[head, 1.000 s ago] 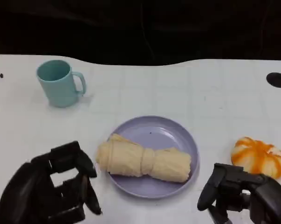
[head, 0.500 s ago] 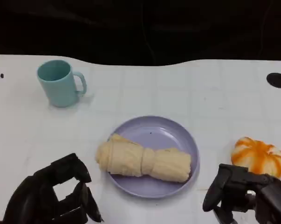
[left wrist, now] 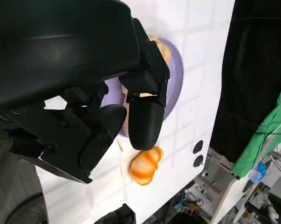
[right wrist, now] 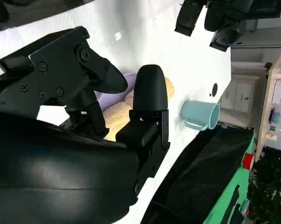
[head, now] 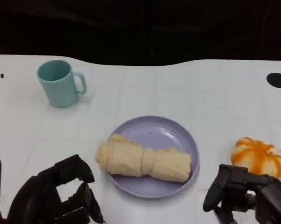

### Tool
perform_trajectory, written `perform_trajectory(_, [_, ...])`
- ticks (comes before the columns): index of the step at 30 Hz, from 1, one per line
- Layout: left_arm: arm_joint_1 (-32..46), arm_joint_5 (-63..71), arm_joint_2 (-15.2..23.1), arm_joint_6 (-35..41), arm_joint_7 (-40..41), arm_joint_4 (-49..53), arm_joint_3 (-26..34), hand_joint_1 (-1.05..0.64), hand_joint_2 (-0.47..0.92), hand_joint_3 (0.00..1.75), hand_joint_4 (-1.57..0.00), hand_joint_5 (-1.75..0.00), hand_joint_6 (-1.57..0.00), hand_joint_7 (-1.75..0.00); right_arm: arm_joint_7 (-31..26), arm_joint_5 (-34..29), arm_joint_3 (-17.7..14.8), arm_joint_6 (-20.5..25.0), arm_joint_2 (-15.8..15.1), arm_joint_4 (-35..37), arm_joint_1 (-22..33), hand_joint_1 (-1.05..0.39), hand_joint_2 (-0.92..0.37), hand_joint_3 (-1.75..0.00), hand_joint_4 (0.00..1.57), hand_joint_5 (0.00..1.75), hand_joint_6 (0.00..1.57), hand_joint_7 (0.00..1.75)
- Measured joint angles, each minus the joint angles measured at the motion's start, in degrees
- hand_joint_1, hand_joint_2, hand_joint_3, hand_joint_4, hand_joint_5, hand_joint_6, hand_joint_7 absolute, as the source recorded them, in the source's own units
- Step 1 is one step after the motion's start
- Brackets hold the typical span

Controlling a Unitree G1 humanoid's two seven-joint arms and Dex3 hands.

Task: Grasp the towel on the left side of the plate with the left hand and place it into the plate.

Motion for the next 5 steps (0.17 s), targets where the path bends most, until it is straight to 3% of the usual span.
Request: perform_trajectory(5, [0.02, 0.01, 0.62, -0.53, -0.01, 0.34, -0.4, -0.09, 0.48, 1.45, -0.85, -1.75, -0.68, -1.74, -0.02, 0.0, 0.04, -0.61, 0.17, 0.37, 0.01, -0.11, -0.56, -1.09, 0.76, 1.71, 0.69, 1.36])
